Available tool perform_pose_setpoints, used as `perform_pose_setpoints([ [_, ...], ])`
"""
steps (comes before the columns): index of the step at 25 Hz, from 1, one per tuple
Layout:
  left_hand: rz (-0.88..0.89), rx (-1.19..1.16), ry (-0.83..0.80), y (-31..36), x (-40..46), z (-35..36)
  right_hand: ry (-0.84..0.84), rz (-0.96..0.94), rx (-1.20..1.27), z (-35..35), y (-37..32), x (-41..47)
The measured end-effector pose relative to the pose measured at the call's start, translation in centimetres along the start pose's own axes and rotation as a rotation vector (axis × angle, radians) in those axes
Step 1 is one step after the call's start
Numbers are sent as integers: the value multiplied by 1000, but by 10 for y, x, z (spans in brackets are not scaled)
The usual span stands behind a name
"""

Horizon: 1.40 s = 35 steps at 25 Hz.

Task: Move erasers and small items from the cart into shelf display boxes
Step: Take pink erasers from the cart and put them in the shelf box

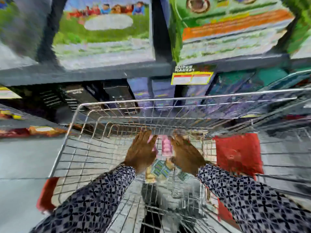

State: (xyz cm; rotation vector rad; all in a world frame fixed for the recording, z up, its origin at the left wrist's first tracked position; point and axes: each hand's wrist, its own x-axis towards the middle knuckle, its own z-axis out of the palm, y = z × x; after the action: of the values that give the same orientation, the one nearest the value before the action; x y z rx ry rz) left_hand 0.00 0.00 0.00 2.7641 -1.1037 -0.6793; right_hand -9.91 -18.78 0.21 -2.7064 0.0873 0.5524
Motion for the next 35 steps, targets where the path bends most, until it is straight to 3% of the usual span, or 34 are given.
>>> perform_pose_setpoints([
  [4,8,3,-81,-18,20,40,-43,-18,62,35,4,26],
  [7,-22,-131,-23,-30,24,57,4,-115,-68,46,0,40],
  [12,47,-110,-88,-45,32,66,43,-13,8,53,-7,51],
  [15,46,-59,-104,-46,29,54,91,68,31,43,-11,48],
  [18,-9,-192,3,-31,-1,10,176,84,110,8,-29,20],
  [21,-26,-265,161,0,-60,-73,265,52,159,-65,-62,-36],
  [24,50,-159,307,37,-129,-191,374,36,110,-169,-109,-103],
  [27,132,-123,556,61,-182,-318,626,-61,96,-287,-147,-152],
  [30,225,-121,695,76,-209,-452,924,-171,29,-418,-178,-179],
  [33,261,-129,735,83,-212,-554,952,-212,45,-522,-210,-187],
  [35,284,-108,741,84,-201,-612,885,-207,21,-580,-229,-181],
])
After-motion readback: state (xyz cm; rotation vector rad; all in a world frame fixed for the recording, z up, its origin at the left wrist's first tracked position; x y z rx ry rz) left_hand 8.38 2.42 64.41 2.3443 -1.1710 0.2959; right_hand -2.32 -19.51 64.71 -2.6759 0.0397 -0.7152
